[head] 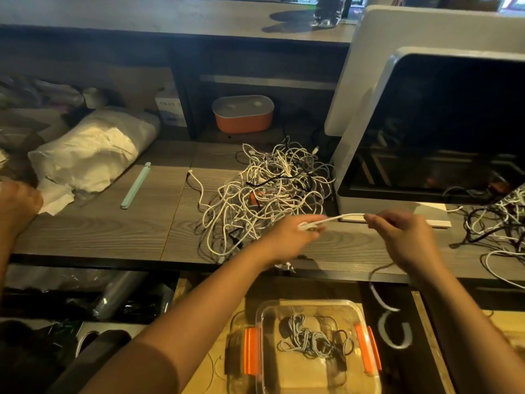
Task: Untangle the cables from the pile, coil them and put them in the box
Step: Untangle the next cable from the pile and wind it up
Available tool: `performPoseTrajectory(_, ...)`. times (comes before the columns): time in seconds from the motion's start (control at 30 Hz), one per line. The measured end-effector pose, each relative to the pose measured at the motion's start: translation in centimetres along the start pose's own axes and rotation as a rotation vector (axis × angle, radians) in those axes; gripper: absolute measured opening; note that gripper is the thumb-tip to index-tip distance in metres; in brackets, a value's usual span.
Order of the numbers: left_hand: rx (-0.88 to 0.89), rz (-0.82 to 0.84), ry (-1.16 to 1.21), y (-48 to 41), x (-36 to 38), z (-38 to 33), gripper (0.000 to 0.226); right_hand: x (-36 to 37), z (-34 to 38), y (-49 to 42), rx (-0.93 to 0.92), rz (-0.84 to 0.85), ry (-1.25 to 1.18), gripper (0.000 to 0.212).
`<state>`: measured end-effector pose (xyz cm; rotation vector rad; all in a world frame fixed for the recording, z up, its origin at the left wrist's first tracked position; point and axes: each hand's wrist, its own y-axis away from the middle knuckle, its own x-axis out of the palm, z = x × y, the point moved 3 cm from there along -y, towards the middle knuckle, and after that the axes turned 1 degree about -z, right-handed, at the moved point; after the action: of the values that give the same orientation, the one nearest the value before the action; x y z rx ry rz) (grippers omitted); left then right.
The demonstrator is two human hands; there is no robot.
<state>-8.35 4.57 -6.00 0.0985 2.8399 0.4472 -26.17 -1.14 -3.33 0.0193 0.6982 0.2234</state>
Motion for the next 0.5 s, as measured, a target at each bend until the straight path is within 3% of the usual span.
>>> performPoseTrajectory(0.07,0.049,0.066,0.441,0.3,0.9,-1.3,0.04,2.1,-0.7,0.5,0.087,0.075,-0.05,0.027)
performPoseTrajectory(0.17,0.158,-0.02,0.557,-0.6,1.6,-2.7,0.034,5.4,-0.3,1.9,0.059,0.312,0.031,0.032)
performPoseTrajectory(0.23,0.165,-0.156,0.536,-1.3,1.5,-3.1,0.026,7.0,1.1,2.9,-0.043,0.477,0.05,0.029)
performPoseTrajectory(0.33,0.179,-0.347,0.164,-2.1,0.9,-2.8,0.019,7.1,2.5,3.0,-0.262,0.488,0.136,0.016)
performPoseTrajectory(0.4,0.135,-0.346,0.008,-2.2,1.0,-2.2,0.025,6.2,3.1,2.7,-0.383,0.46,0.241,0.015)
performPoseTrajectory(0.5,0.018,-0.172,0.094,-1.2,1.2,-1.7,0.046,4.6,3.3,2.5,-0.465,0.362,0.183,0.01)
